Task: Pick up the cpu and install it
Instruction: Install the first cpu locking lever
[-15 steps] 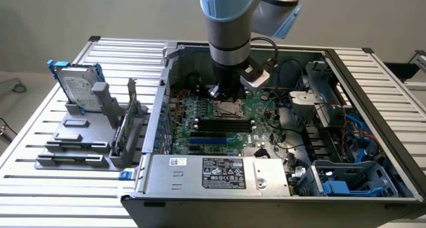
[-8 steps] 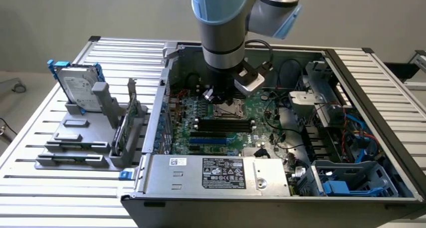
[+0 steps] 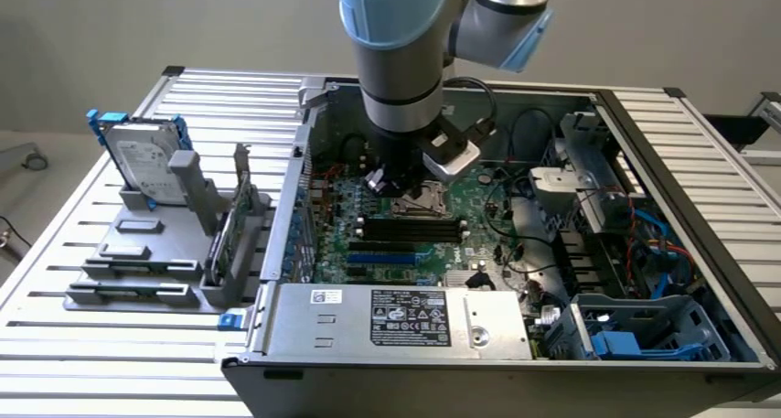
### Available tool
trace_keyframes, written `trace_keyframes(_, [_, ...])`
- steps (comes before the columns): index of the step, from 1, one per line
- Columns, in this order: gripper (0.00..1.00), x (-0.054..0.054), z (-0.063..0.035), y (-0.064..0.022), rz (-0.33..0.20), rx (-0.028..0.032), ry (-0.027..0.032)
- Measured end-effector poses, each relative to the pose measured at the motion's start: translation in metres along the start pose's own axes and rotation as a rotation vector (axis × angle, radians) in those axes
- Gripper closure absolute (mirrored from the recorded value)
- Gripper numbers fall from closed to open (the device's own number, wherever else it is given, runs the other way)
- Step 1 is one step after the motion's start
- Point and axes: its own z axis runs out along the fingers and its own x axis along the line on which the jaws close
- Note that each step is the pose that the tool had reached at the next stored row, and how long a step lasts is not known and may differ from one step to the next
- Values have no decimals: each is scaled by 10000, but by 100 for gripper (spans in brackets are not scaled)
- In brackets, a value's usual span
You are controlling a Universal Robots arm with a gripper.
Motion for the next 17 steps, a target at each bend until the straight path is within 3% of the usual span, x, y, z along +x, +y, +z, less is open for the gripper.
trace_keyframes(6, [89,-72,-72,24,10,25,-33])
trace_keyframes(12, [89,-169,-95,-39,22,40,-55])
trace_keyframes(17, [89,-188,-76,-48,20,41,-53])
